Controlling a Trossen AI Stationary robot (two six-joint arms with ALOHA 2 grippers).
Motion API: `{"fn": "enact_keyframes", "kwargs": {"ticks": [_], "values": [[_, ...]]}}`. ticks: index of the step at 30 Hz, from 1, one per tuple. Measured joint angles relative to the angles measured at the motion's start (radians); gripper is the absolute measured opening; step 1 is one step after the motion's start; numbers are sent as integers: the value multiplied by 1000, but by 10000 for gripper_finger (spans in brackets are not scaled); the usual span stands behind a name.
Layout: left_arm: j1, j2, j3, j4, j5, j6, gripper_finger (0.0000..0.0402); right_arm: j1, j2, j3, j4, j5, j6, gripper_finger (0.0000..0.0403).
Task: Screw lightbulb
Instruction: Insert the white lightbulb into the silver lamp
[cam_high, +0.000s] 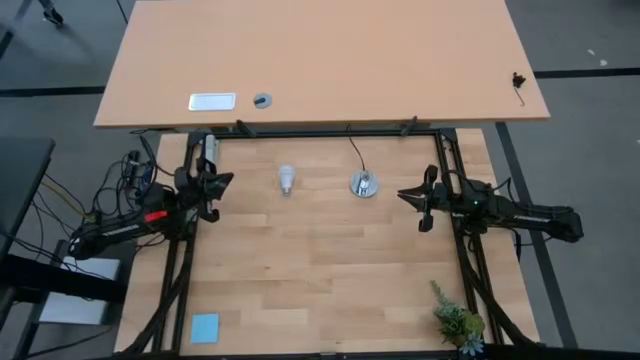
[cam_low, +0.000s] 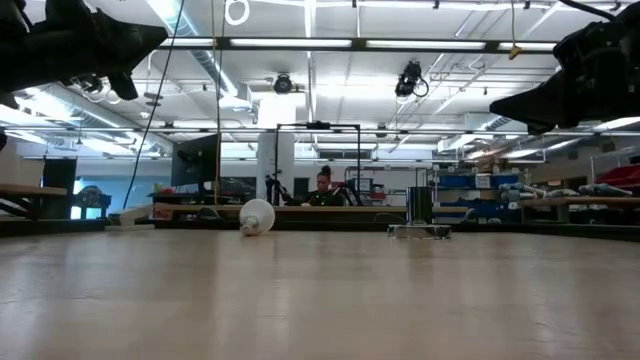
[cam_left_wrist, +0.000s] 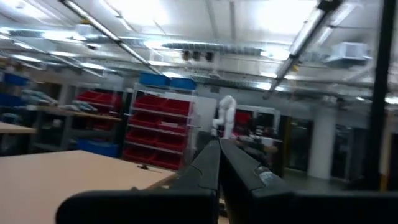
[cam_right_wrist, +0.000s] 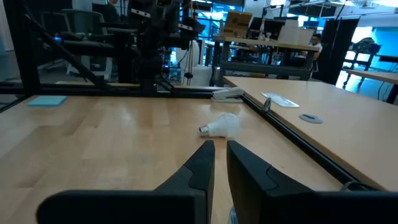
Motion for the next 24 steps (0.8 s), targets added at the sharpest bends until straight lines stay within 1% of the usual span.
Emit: {"fn": "enact_keyframes", "kwargs": {"ticks": [2, 8, 17, 20, 24], "values": [[0, 7, 12, -14, 42, -1, 15, 0, 0, 0, 0, 0, 0, 52], [-1, 72, 51, -12, 49, -4, 23, 0, 0, 0, 0, 0, 0, 52], [-1, 283, 58, 32, 30, -23, 71, 0, 0, 0, 0, 0, 0, 52], [-1, 350, 59, 69, 10, -23, 77, 0, 0, 0, 0, 0, 0, 52], [-1, 424, 59, 130, 9, -19, 78, 0, 0, 0, 0, 0, 0, 52]]}}
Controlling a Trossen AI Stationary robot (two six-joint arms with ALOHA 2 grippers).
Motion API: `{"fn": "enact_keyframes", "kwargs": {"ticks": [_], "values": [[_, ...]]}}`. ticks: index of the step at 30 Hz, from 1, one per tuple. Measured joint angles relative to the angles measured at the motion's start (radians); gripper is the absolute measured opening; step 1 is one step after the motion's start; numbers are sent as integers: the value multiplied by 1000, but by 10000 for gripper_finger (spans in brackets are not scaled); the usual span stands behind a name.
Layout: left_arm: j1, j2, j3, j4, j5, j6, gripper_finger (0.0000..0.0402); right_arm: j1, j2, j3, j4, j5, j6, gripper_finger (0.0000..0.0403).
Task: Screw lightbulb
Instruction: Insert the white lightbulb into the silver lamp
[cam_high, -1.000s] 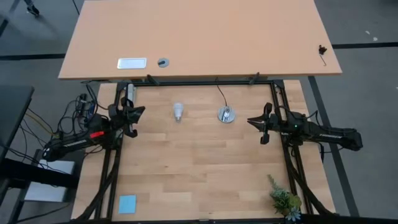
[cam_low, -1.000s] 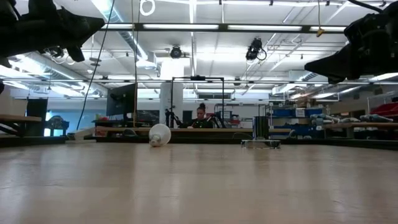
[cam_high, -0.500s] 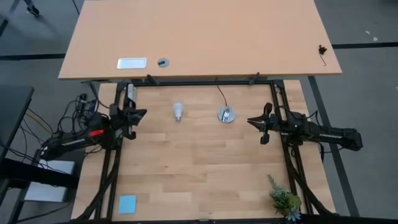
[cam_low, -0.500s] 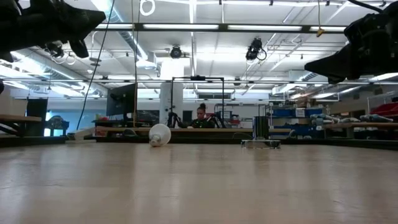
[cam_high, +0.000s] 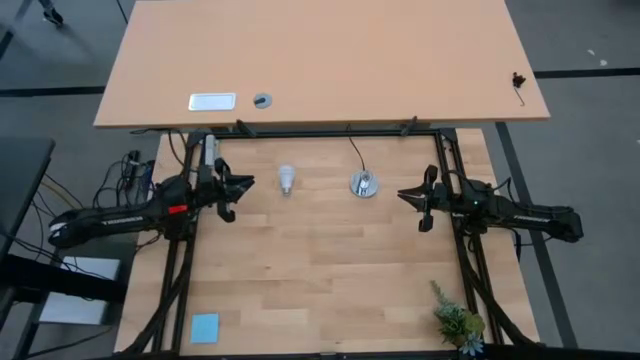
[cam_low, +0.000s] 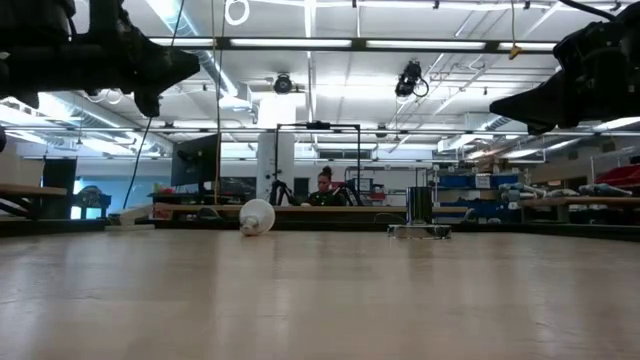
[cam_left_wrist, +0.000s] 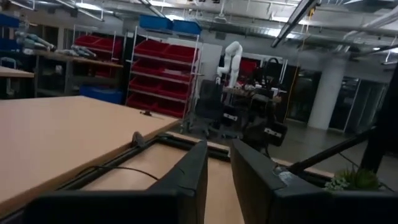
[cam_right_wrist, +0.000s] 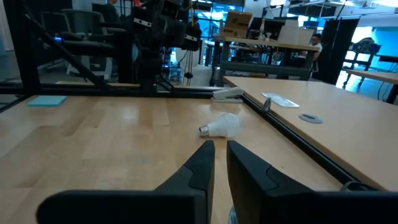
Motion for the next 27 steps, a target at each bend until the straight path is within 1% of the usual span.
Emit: {"fn": "enact_keyframes", "kwargs": {"ticks": [2, 5, 7, 12, 14, 19, 27], "values": [[0, 38, 1, 38, 1, 20, 78, 0, 0, 0, 0, 0, 0, 52], [0, 96, 2, 87, 35, 60, 78, 0, 0, 0, 0, 0, 0, 52], [0, 135, 13, 89, 52, 71, 78, 0, 0, 0, 0, 0, 0, 52], [0, 247, 57, 87, 53, 72, 78, 0, 0, 0, 0, 0, 0, 52], [0, 293, 77, 98, 53, 70, 78, 0, 0, 0, 0, 0, 0, 52], [0, 407, 112, 202, 53, 65, 78, 0, 0, 0, 0, 0, 0, 52], [-1, 565, 156, 209, 52, -4, 78, 0, 0, 0, 0, 0, 0, 52]]}}
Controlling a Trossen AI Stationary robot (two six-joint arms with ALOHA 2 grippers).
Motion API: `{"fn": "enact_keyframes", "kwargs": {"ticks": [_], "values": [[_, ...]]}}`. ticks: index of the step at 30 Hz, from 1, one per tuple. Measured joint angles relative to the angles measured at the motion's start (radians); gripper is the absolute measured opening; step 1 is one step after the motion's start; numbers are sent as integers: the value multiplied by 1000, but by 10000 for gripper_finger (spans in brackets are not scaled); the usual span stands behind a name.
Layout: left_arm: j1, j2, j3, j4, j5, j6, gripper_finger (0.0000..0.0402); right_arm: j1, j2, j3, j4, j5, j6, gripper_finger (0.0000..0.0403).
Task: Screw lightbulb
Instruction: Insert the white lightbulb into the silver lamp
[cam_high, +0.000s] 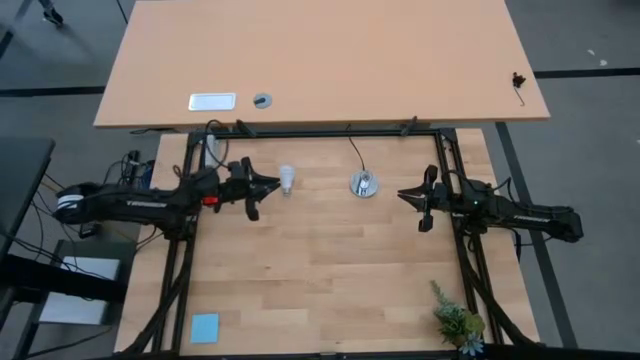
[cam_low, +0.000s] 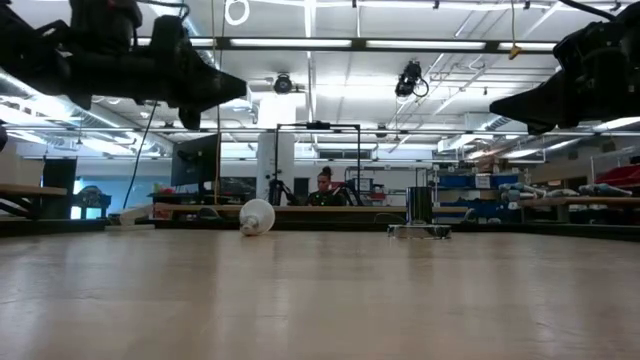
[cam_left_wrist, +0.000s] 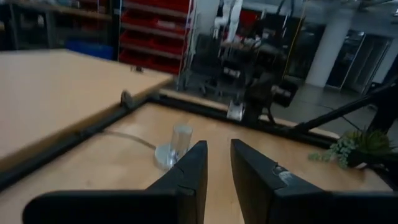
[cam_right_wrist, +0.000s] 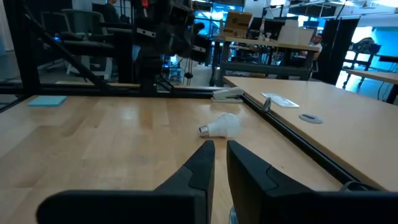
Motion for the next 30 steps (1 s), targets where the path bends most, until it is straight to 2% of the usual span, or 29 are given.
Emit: {"fn": "enact_keyframes", "kwargs": {"ticks": [4, 15, 30], "values": [[0, 92, 31, -1, -24, -57, 81, 0, 0, 0, 0, 0, 0, 52], [-44, 322, 166, -6, -48, -57, 125, 0, 0, 0, 0, 0, 0, 52], [-146, 468, 209, 5, -95, -106, 143, 0, 0, 0, 0, 0, 0, 52]]}}
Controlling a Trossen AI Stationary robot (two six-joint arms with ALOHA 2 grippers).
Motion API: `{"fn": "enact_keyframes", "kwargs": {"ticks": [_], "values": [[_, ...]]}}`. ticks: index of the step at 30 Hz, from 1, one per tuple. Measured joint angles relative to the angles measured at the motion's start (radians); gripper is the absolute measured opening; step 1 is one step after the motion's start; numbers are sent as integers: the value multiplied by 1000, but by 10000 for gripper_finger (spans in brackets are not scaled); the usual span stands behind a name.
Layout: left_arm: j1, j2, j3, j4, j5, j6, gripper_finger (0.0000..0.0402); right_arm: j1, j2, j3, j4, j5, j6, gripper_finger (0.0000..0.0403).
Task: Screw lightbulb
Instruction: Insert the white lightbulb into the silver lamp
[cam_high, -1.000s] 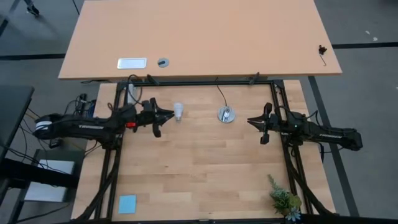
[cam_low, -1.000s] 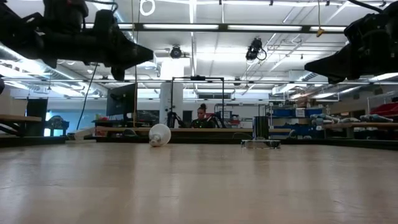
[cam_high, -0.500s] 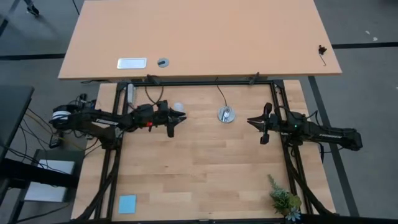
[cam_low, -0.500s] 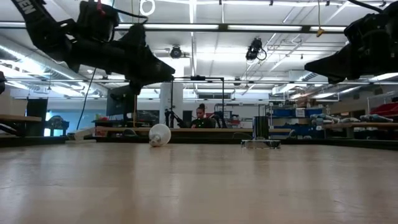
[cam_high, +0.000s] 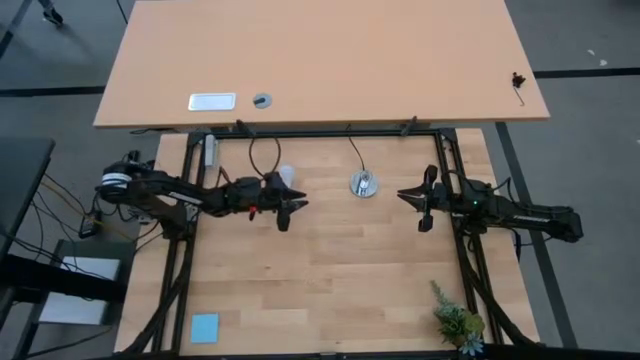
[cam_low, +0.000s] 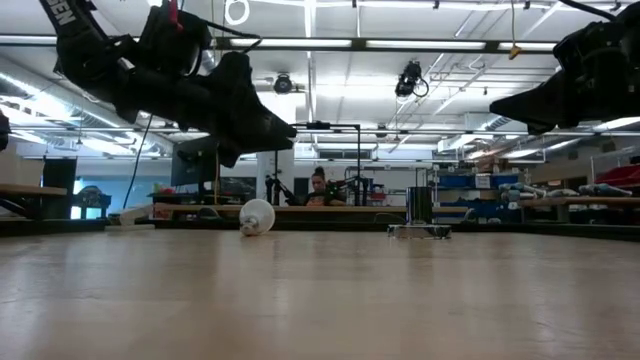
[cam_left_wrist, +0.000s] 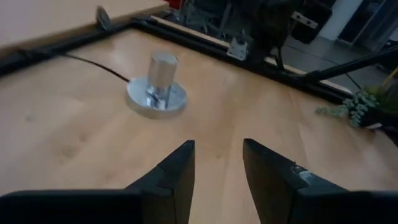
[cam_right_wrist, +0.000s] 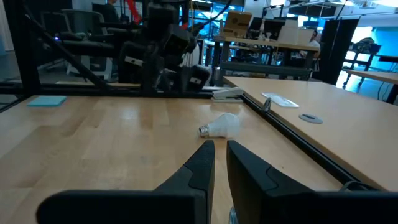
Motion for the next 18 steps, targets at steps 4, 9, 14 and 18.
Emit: {"fn": "enact_keyframes", "kwargs": {"ticks": [4, 9, 14, 18], "values": [[-32, 52, 0, 37, -76, -32, 143, 0, 0, 0, 0, 0, 0, 52], [-44, 106, 0, 55, -161, -60, 143, 0, 0, 0, 1, 0, 0, 52], [-49, 167, 7, 82, -162, -137, 143, 0, 0, 0, 1, 0, 0, 52], [-65, 223, 56, 88, -161, -151, 143, 0, 0, 0, 1, 0, 0, 52]]}}
